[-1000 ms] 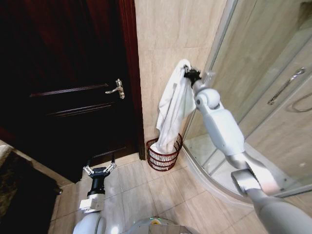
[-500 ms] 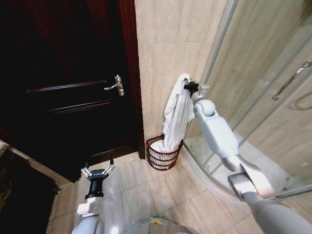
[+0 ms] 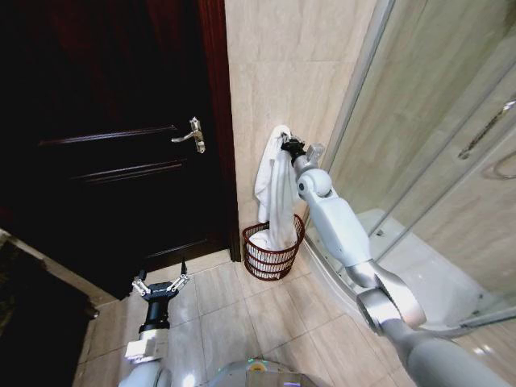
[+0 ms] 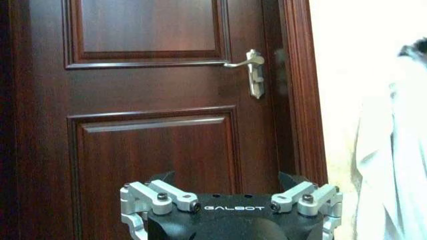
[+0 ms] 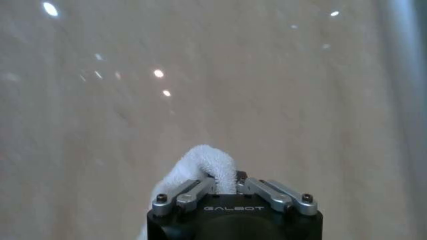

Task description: Discard the used towel into the hamper.

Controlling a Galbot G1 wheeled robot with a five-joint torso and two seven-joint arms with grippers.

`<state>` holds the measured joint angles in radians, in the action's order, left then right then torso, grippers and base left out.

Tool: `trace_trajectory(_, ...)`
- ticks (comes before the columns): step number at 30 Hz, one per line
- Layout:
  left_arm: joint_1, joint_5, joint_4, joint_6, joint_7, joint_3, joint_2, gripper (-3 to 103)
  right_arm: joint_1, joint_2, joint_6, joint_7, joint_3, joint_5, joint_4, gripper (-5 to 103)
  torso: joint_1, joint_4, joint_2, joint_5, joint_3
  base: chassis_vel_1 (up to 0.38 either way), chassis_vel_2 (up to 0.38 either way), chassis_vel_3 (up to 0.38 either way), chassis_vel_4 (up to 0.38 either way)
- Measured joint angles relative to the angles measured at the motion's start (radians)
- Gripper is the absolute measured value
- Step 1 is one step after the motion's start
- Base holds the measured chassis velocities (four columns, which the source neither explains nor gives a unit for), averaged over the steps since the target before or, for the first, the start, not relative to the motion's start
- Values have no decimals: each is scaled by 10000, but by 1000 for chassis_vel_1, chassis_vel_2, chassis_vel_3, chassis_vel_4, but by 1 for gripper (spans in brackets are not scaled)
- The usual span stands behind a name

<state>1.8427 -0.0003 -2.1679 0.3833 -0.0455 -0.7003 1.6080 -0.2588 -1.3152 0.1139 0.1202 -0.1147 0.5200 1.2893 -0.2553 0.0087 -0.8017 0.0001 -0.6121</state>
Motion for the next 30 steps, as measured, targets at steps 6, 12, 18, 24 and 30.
trace_trajectory(6,-65,92,38,-24,20,83,1,100,-499,827,-949,-790,-802,-1963,-1191,6,138,-9,325,5,183,0,0,0,0)
trace_trajectory(12,0,144,46,29,19,78,1,100,-489,887,-1212,-923,-657,-2085,-887,6,247,-2,575,0,327,0,0,0,0)
trace_trajectory(18,109,202,47,137,-37,53,2,100,-1155,274,-923,-915,-120,-1232,-143,6,369,6,879,-3,507,0,0,0,0)
trace_trajectory(24,105,276,112,150,-43,91,1,100,-1662,-81,-832,-908,-161,-1056,-246,6,468,1,1088,-2,619,0,0,0,0)
trace_trajectory(30,-9,366,288,151,-33,167,0,100,-1900,-29,-888,-893,-600,-1071,-868,6,583,-3,1370,-1,785,0,0,0,0)
